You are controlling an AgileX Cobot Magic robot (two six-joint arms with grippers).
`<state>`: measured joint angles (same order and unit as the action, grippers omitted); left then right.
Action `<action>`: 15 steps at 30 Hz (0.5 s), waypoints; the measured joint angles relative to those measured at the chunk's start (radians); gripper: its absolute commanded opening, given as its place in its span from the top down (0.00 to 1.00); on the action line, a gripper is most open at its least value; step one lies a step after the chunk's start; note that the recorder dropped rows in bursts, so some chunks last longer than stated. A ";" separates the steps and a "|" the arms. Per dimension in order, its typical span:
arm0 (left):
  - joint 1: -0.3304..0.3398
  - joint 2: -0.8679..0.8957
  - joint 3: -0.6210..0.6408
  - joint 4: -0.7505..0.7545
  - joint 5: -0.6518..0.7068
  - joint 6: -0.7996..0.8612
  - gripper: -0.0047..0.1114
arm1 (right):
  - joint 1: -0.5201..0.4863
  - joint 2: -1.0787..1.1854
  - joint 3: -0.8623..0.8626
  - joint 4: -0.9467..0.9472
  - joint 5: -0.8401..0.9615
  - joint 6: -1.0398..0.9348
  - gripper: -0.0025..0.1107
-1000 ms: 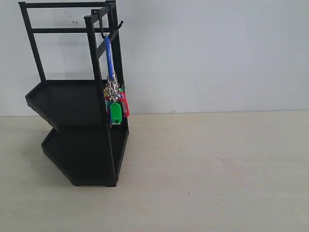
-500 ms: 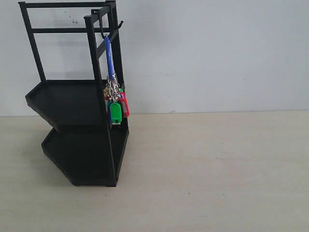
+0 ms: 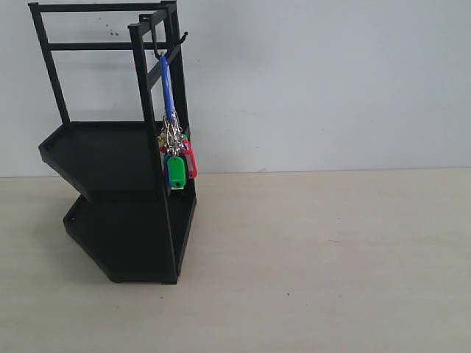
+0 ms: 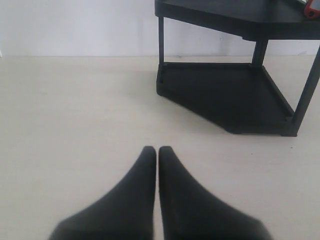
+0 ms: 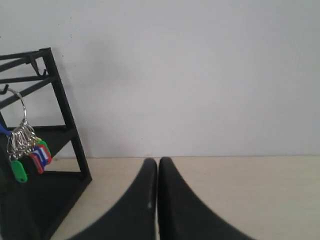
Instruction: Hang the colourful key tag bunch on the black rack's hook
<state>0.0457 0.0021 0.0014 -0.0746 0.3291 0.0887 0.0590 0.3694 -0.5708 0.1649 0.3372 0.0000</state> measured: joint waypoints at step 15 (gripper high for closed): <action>0.000 0.000 0.000 0.000 0.000 0.000 0.92 | 0.000 0.000 0.000 0.000 0.083 -0.066 0.98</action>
<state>0.0457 0.0021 0.0014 -0.0746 0.3291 0.0887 0.0590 0.3694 -0.5708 0.1649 0.4206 -0.0659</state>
